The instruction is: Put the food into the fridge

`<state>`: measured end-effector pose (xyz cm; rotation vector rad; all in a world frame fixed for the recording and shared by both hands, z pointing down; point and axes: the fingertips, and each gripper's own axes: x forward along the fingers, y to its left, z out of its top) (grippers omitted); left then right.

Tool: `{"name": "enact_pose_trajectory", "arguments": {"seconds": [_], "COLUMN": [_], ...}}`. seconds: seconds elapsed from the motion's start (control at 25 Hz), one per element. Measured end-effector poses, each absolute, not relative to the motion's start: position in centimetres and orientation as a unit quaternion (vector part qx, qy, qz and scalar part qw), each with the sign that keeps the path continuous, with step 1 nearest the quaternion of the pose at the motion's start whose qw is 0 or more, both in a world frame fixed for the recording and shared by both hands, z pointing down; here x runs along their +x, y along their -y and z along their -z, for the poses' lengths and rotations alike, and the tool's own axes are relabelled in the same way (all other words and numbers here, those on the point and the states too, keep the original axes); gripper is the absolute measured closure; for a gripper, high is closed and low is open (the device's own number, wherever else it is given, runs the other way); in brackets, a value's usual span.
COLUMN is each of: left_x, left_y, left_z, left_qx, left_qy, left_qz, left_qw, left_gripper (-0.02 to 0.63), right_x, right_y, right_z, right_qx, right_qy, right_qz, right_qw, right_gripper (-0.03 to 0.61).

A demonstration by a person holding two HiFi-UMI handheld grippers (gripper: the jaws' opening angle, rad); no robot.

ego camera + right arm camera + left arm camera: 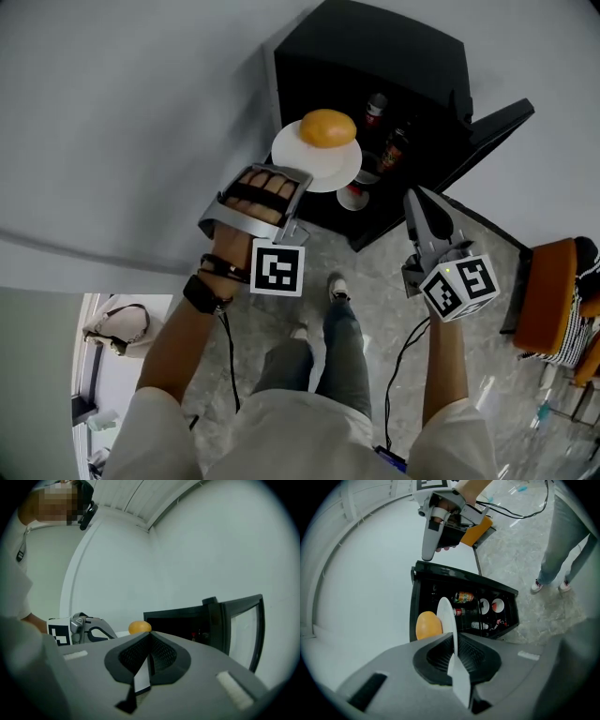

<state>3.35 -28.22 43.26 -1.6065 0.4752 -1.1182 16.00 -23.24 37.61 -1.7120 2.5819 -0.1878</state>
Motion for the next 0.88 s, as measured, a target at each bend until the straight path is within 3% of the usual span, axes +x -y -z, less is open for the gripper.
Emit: {"name": "enact_pose_trajectory", "arguments": {"seconds": [0.88], "left_x": [5.2], "left_y": [35.6], "left_z": [-59.2], "left_qx": [-0.673], "left_qy": [-0.214], "left_qz": [0.496], "left_qw": [0.505], "left_gripper": [0.595], "right_x": [15.9], "right_y": [30.9], "right_z": [-52.8], "right_qx": [-0.553], "right_qy": [-0.831], "right_qz": [0.053], "right_qw": [-0.039], "right_gripper": [0.581]}}
